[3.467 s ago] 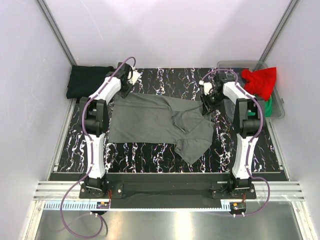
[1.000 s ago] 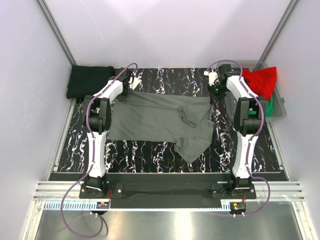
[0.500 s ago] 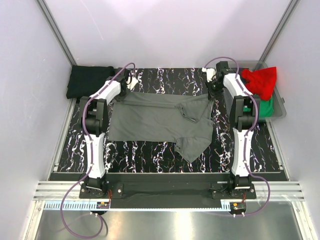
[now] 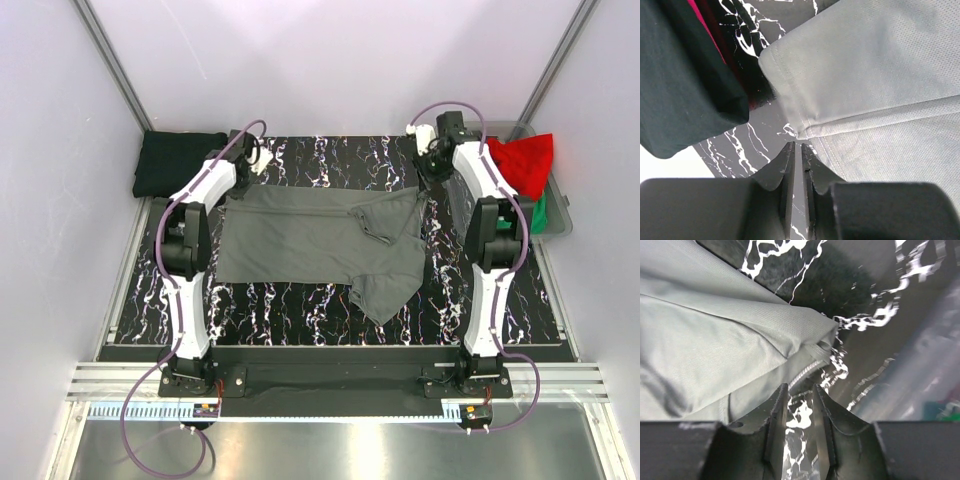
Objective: Fold and stack the t-shirts
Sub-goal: Fold the tshirt
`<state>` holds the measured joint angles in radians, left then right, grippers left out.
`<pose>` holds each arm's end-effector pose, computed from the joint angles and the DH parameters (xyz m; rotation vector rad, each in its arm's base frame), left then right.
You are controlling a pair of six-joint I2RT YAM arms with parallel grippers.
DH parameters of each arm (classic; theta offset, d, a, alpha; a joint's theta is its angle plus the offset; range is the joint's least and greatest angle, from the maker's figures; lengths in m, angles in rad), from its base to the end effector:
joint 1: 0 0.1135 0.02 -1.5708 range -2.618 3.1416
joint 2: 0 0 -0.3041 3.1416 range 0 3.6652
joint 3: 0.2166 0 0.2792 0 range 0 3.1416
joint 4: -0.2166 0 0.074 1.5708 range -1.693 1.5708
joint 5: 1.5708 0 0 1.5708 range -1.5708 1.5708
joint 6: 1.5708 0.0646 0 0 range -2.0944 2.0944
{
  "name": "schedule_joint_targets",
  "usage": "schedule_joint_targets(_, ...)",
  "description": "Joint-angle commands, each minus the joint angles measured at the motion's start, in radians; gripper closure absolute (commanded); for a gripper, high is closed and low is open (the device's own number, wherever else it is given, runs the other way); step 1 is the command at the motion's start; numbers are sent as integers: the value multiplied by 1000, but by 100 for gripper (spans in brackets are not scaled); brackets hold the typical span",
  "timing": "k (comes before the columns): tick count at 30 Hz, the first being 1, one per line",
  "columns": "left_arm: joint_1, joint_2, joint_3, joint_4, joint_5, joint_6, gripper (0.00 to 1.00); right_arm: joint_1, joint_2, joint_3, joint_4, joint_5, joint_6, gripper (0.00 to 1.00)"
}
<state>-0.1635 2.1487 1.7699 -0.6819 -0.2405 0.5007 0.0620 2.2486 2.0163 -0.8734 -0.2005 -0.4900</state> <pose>0.5239 -0.0708 0.2038 0.7840 2.5291 0.4310 0.5496 0.0470 0.2233 -0.7809 2.5261 0.1269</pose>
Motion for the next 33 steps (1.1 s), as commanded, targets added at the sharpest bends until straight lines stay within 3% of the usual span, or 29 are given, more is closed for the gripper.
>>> schedule_joint_targets(1,2,-47,-26,13,3,9,83,10,-103,4,-10,-2,4,65)
schedule_joint_targets(7,4,-55,-21,-2,32,-17,79,18,-77,7,-9,-79,40,66)
schedule_joint_targets(14,4,88,115,-28,26,-41,82,32,78,142,-16,-114,57,67)
schedule_joint_targets(20,10,163,154,-21,9,-34,83,48,98,108,-18,-129,53,66)
schedule_joint_targets(33,13,258,221,-28,6,-44,85,52,256,203,1,70,33,66)
